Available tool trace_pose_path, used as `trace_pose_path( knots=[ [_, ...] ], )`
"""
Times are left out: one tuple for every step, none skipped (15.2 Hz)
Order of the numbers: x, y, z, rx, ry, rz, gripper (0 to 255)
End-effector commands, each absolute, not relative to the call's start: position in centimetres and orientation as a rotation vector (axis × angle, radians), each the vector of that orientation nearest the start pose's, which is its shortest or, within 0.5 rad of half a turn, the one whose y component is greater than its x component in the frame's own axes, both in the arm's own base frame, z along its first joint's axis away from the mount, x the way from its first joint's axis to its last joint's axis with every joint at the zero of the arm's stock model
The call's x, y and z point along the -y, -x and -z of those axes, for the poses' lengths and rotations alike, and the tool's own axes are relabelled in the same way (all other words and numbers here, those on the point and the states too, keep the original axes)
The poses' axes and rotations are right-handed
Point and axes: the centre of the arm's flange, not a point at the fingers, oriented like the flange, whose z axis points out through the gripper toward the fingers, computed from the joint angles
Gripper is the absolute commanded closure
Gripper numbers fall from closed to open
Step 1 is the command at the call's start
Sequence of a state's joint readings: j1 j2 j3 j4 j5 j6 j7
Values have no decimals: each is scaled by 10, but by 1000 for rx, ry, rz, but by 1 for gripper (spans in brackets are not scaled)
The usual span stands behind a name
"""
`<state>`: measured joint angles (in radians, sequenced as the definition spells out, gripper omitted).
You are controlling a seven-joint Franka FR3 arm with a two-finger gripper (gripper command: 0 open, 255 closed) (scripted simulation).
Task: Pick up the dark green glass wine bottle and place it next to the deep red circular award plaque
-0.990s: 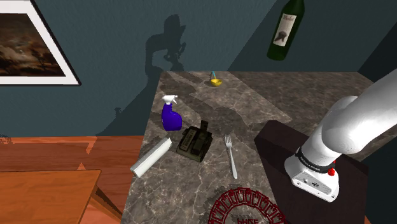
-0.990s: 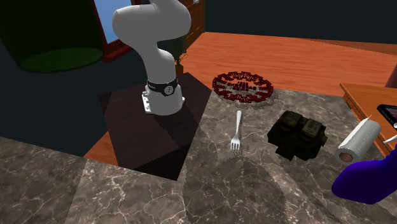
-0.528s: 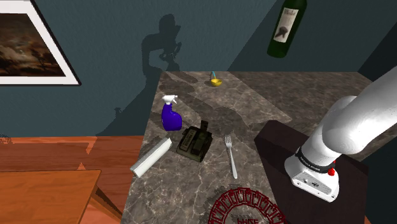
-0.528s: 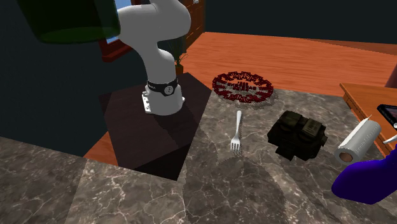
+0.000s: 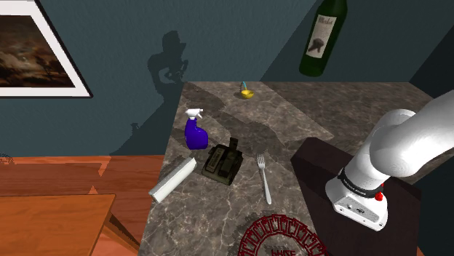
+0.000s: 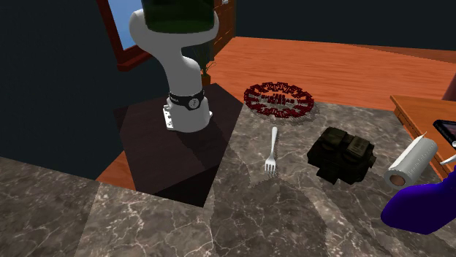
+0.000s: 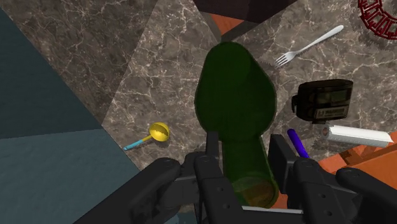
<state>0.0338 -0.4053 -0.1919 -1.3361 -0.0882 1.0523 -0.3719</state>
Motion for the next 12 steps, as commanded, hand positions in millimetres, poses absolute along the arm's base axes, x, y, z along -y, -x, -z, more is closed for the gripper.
trace_pose_path(
  knots=[
    [68,-298,-853,276,3153,173,255],
    [55,-296,-853,276,3153,173,255],
    [42,-294,-854,276,3153,173,255],
    [29,-292,-854,276,3153,173,255],
    [16,-290,-854,276,3153,173,255],
    [3,-288,-854,276,3153,173,255],
    [-10,-285,-854,276,3153,173,255],
    [-23,-283,-854,276,3153,173,255],
    [-36,-281,-854,276,3153,173,255],
    [-49,-279,-854,276,3153,173,255],
    [-62,-277,-854,276,3153,173,255],
    [-75,-275,-854,276,3153,173,255]
  ],
)
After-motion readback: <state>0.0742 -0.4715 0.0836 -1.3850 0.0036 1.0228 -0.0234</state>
